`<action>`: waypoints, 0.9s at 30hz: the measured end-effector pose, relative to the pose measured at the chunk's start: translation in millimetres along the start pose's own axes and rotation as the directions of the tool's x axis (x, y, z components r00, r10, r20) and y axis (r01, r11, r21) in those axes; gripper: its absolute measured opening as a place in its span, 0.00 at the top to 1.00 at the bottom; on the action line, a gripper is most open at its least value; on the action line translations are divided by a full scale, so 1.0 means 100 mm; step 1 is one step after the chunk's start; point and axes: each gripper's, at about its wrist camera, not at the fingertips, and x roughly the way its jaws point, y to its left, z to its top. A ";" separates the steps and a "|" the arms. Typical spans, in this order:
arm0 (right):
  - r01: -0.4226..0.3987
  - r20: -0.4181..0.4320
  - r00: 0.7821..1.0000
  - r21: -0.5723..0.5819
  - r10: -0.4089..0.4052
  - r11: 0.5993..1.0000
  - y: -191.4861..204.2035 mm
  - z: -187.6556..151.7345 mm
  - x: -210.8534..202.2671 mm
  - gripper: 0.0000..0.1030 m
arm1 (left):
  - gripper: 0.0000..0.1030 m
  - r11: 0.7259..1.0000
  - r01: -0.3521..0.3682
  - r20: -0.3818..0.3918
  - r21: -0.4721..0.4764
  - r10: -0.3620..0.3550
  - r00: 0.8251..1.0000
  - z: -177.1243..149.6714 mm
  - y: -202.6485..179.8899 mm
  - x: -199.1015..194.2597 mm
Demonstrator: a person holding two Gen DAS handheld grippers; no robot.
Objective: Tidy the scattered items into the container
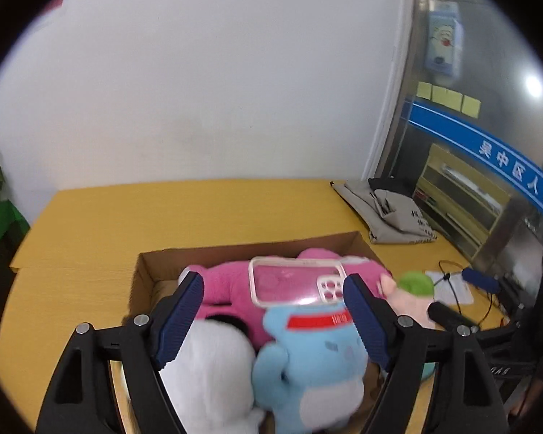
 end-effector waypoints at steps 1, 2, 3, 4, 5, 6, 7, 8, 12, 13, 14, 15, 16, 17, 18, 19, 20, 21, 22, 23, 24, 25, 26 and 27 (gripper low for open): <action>-0.005 0.012 1.000 -0.003 0.005 1.000 0.03 -0.09 -0.16 0.00 | 0.23 1.000 -0.026 0.004 0.009 0.026 1.000 -0.13 -0.07 -0.13; -0.010 0.017 1.000 0.000 0.010 1.000 0.06 -0.17 -0.26 0.00 | 0.23 0.999 -0.044 0.004 0.014 0.044 0.999 -0.24 -0.12 -0.23; -0.013 0.018 1.000 0.003 0.013 1.000 0.08 -0.25 -0.35 0.00 | 0.23 0.998 -0.055 0.002 0.017 0.055 0.999 -0.36 -0.18 -0.32; -0.011 0.017 1.000 0.004 0.011 1.000 0.11 -0.35 -0.44 0.00 | 0.23 0.998 -0.060 0.004 0.017 0.060 0.998 -0.46 -0.23 -0.40; -0.003 0.016 1.000 0.006 0.003 1.000 0.14 -0.45 -0.52 0.00 | 0.23 0.998 -0.065 0.007 0.007 0.065 0.998 -0.56 -0.27 -0.48; 0.004 0.014 1.000 0.009 -0.004 1.000 0.16 -0.53 -0.57 0.00 | 0.23 0.997 -0.074 0.007 -0.004 0.074 0.997 -0.66 -0.31 -0.56; 0.008 0.009 1.000 0.011 -0.008 1.000 0.20 -0.63 -0.64 0.00 | 0.23 0.996 -0.086 0.002 -0.013 0.086 0.996 -0.77 -0.35 -0.64; 0.011 0.005 1.000 0.013 -0.011 1.000 0.22 -0.71 -0.69 0.00 | 0.23 0.995 -0.097 -0.006 -0.017 0.097 0.995 -0.86 -0.39 -0.70; 0.019 -0.002 1.000 0.002 -0.019 1.000 0.30 -0.97 -0.89 0.00 | 0.23 0.992 -0.121 -0.020 -0.019 0.120 0.993 -1.18 -0.53 -0.88; 0.029 0.002 1.000 -0.010 -0.029 1.000 0.33 -1.03 -0.95 0.00 | 0.23 0.993 -0.117 -0.022 -0.027 0.117 0.993 -1.26 -0.55 -0.92; 0.033 0.005 0.999 -0.017 -0.033 0.999 0.35 -1.07 -1.00 0.00 | 0.23 0.993 -0.116 -0.022 -0.037 0.116 0.993 -1.33 -0.57 -0.96; 0.029 0.005 1.000 -0.022 -0.029 0.999 0.37 -1.11 -1.04 0.00 | 0.23 0.992 -0.116 -0.020 -0.044 0.115 0.993 -1.37 -0.59 -0.98; 0.025 0.004 1.000 -0.026 -0.025 0.999 0.38 -1.16 -1.08 0.00 | 0.23 0.992 -0.116 -0.016 -0.050 0.116 0.993 -1.43 -0.61 -1.01; 0.029 0.005 1.000 -0.030 -0.028 0.999 0.40 -1.21 -1.12 0.00 | 0.23 0.992 -0.117 -0.013 -0.054 0.116 0.993 -1.47 -0.62 -1.04; 0.035 0.008 0.999 -0.035 -0.035 0.999 0.42 -1.25 -1.15 0.00 | 0.23 0.992 -0.116 -0.010 -0.058 0.116 0.993 -1.50 -0.64 -1.06; 0.041 0.011 0.999 -0.043 -0.040 0.998 0.44 -1.30 -1.19 0.00 | 0.23 0.991 -0.115 -0.009 -0.063 0.114 0.993 -1.55 -0.65 -1.09; 0.043 0.011 0.999 -0.049 -0.042 0.998 0.45 -1.33 -1.21 0.00 | 0.23 0.991 -0.113 -0.008 -0.065 0.113 0.994 -1.58 -0.67 -1.11; 0.045 0.012 0.999 -0.053 -0.045 0.998 0.47 -1.38 -1.24 0.00 | 0.23 0.991 -0.115 -0.006 -0.065 0.114 0.993 -1.62 -0.68 -1.13; 0.048 0.014 0.999 -0.055 -0.047 0.997 0.47 -1.42 -1.26 0.00 | 0.23 0.991 -0.116 -0.004 -0.064 0.116 0.993 -1.65 -0.69 -1.14; 0.049 0.014 0.999 -0.057 -0.048 0.997 0.47 -1.46 -1.28 0.00 | 0.23 0.991 -0.116 -0.002 -0.065 0.116 0.993 -1.69 -0.70 -1.16; 0.048 0.013 0.999 -0.058 -0.048 0.997 0.48 -1.49 -1.29 0.00 | 0.23 0.991 -0.114 0.000 -0.066 0.114 0.993 -1.72 -0.70 -1.17; 0.048 0.013 0.999 -0.060 -0.047 0.997 0.48 -1.54 -1.31 0.00 | 0.23 0.991 -0.112 0.000 -0.067 0.112 0.994 -1.75 -0.71 -1.18; 0.050 0.014 0.999 -0.059 -0.049 0.997 0.48 -1.57 -1.32 0.00 | 0.23 0.992 -0.110 -0.003 -0.068 0.110 0.994 -1.78 -0.71 -1.18; 0.052 0.013 0.999 -0.058 -0.051 0.997 0.48 -1.61 -1.33 0.00 | 0.23 0.992 -0.109 -0.006 -0.069 0.109 0.994 -1.81 -0.72 -1.17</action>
